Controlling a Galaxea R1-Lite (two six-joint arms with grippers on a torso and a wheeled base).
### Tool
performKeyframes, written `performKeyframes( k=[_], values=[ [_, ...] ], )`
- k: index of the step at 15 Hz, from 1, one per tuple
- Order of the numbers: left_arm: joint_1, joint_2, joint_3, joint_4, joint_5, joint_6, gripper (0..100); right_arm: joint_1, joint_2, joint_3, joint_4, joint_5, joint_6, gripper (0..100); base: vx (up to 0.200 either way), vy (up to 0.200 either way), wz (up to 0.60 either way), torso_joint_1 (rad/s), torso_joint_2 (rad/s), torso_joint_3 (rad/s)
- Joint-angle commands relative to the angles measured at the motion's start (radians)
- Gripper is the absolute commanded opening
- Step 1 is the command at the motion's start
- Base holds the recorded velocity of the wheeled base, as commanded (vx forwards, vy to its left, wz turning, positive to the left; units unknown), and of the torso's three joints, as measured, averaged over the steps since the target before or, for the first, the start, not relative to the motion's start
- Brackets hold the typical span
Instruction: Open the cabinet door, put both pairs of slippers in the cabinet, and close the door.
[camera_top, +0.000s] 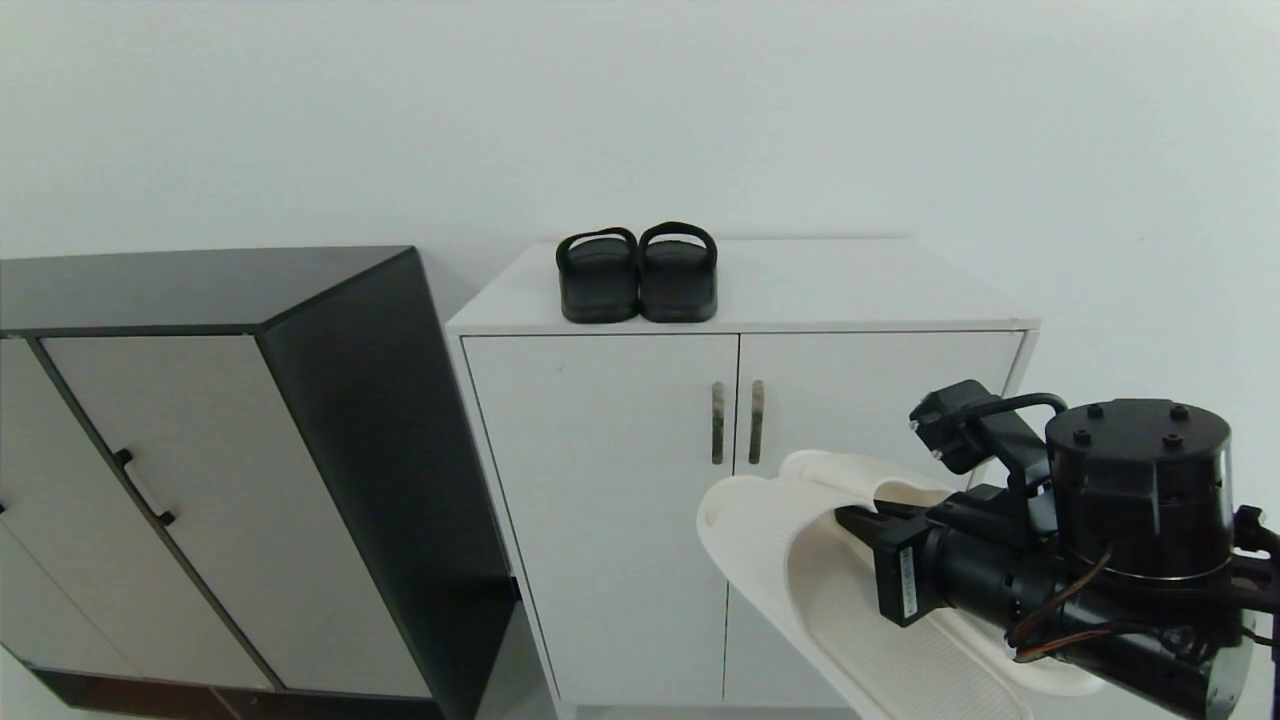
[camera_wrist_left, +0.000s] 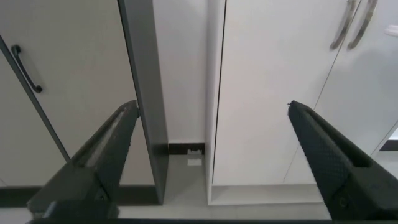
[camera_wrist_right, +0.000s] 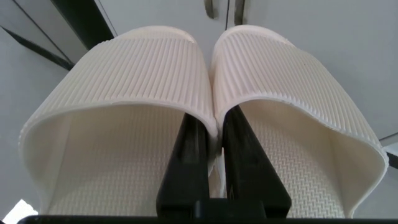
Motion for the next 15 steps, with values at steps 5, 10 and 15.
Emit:
performKeyframes(
  k=[5,10,15],
  values=[
    [0.0,0.001,0.0,0.0,0.0,0.002,100,0.001,0.01,0.002,0.0,0.001,0.0,0,0.0,0.0,0.0,-0.135,0.47,0.332],
    [0.0,0.001,0.0,0.003,-0.011,0.009,100,0.003,0.01,0.002,0.0,0.001,0.0,0,0.0,0.0,0.0,-0.085,0.45,0.361],
    [-0.04,0.119,-0.064,-0.012,-0.044,0.025,100,0.003,0.012,0.002,0.0,0.001,0.0,0,0.0,0.0,0.0,-0.005,0.14,0.122]
  ],
)
